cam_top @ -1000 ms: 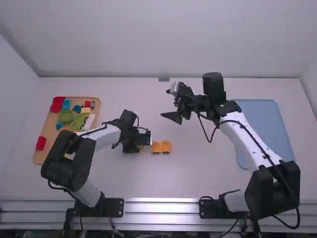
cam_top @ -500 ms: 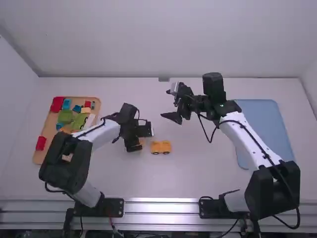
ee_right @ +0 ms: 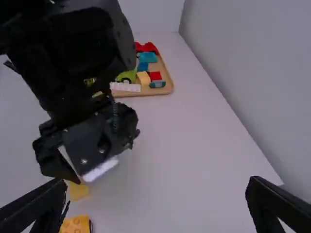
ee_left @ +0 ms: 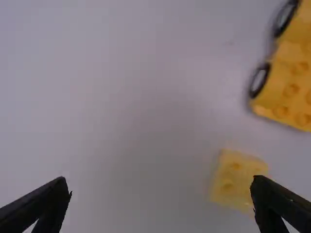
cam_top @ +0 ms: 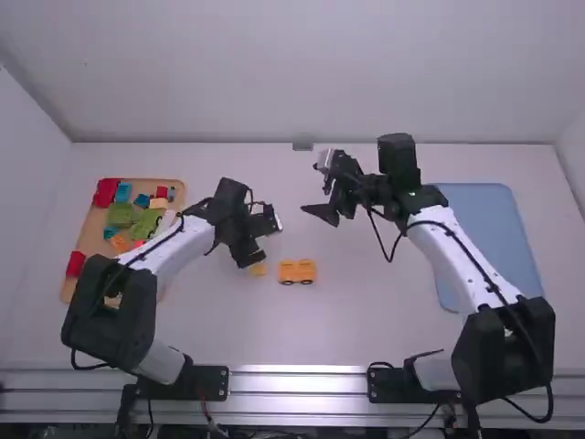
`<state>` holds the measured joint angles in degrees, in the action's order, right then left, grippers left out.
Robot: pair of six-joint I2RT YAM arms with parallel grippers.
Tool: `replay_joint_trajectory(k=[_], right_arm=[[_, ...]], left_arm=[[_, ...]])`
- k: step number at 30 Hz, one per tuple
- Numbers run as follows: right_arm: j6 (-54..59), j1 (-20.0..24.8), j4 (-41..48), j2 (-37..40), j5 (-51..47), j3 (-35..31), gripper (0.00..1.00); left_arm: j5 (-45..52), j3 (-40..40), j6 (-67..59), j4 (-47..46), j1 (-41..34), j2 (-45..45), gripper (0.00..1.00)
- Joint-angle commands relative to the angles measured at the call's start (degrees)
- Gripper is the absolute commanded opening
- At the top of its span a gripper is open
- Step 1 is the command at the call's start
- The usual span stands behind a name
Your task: Assemble lego blocks to make yellow taxi
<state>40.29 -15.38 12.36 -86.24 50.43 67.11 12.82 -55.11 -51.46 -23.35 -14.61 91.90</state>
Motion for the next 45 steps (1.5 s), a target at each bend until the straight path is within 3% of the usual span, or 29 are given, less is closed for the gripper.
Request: replay_joint_trajectory(k=[1,6,12,18,28,34,35,36,45], right_arm=[[0.5,0.8,1.0,-0.3,0.1,1.6,0.99],[8.3,0.8,7.3,-0.3,0.2,1.6,0.99],[10.8,0.0,9.4,-0.3,0.7,1.0,0.99],[10.6,-1.7,9.4,-0.3,0.5,0.9,0.99],[12.1,-2.9,8.9,-0.3,0.9,1.0,0.99],[12.1,-3.1,8.4,-0.3,0.9,1.0,0.99],[12.0,-3.2,8.3,-0.3,0.9,1.0,0.99],[12.1,-3.4,8.3,-0.3,0.9,1.0,0.99],[12.1,-2.9,8.5,-0.3,0.9,1.0,0.98]], left_arm=[[14.5,0.1,-9.4,-1.1,4.2,-0.5,0.99],[35.6,2.0,-17.6,-2.1,13.9,1.9,0.99],[50.3,8.4,-28.9,2.6,20.2,7.7,0.99],[50.7,13.9,-32.7,11.3,19.4,12.5,0.99],[48.3,21.5,-23.3,30.4,19.7,17.1,0.94],[45.9,22.6,-20.5,34.8,19.3,18.1,0.73],[45.5,22.4,-19.8,34.7,19.5,18.1,0.63],[44.9,22.1,-19.9,34.1,19.5,18.1,0.44],[44.7,22.0,-19.9,34.4,19.1,18.1,0.34]])
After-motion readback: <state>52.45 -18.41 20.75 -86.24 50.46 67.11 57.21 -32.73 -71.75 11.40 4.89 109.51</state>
